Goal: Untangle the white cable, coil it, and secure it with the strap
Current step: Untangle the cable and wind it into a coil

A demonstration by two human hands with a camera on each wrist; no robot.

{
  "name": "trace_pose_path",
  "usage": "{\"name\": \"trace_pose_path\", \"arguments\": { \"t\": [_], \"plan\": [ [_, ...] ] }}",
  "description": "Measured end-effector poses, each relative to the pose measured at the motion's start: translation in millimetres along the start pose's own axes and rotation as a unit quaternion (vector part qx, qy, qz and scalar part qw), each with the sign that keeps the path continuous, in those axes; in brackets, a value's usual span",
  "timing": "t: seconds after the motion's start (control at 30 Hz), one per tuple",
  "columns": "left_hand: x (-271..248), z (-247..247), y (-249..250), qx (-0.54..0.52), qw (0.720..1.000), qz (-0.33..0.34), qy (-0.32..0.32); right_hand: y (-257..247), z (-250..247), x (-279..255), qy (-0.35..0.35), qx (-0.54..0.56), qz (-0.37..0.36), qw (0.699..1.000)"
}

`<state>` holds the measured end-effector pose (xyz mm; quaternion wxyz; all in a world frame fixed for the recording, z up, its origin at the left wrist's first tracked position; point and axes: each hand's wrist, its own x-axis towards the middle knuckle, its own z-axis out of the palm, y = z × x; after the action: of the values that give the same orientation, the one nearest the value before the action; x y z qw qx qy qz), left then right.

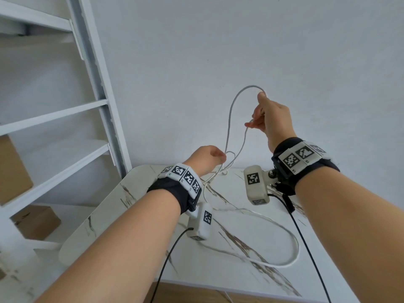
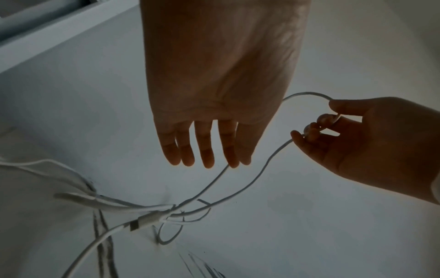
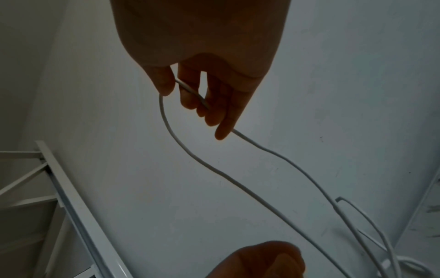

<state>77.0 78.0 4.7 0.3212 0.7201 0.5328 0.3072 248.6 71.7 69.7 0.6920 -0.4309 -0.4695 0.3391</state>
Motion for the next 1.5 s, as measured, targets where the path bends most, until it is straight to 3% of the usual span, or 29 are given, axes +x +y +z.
{"name": "trace_pose_path", "arguments": {
  "t": [0.17, 0.3, 0.43, 0.53, 0.67, 0.77, 0.87, 0.93, 1.0, 1.13, 1.23, 1.37, 1.5],
  "plan": [
    [5, 7, 6, -0.005, 0.999, 0.004, 0.047, -2, -1, -4, -0.016, -0.020, -0.011, 1.000],
    [10, 11, 14, -0.012, 1.000, 0.015, -0.021, -3, -1, -7, -0.021, -0.041, -0.027, 0.999],
    [9, 17, 14, -0.009, 1.000, 0.016, -0.013, -2, -3, -7, -0.010, -0.073, -0.033, 0.997],
    [12, 13, 7, -0.033, 0.996, 0.012, 0.078, 4, -6, -7, 0.004, -0.221, -0.035, 0.975],
    [14, -8, 12, -0.062, 0.976, 0.069, 0.195, 21, -6, -6, -0.017, -0.418, 0.015, 0.908],
    [15, -25, 17, 0.012, 0.959, 0.115, 0.260, 24, -4, -6, 0.049, -0.411, 0.016, 0.910],
    [14, -35, 12, 0.126, 0.947, 0.098, 0.279, 16, -1, -12, 0.090, -0.406, -0.058, 0.908],
    [14, -36, 6, 0.129, 0.952, 0.090, 0.261, 13, 5, -15, 0.051, -0.458, -0.121, 0.879],
    [13, -33, 1, 0.062, 0.969, 0.095, 0.221, 16, 13, -18, -0.020, -0.496, -0.149, 0.855],
    [5, -32, -4, -0.071, 0.983, 0.078, 0.148, 31, 24, -25, -0.106, -0.492, -0.103, 0.858],
    [-2, -38, -12, -0.085, 0.990, 0.043, 0.104, 35, 26, -26, -0.084, -0.480, -0.112, 0.866],
    [-9, -49, -21, -0.089, 0.995, -0.038, 0.014, 39, 26, -21, -0.003, -0.459, -0.141, 0.877],
    [-19, -53, -27, -0.212, 0.969, -0.075, -0.104, 46, 29, -17, 0.019, -0.465, -0.122, 0.877]
  ]
}}
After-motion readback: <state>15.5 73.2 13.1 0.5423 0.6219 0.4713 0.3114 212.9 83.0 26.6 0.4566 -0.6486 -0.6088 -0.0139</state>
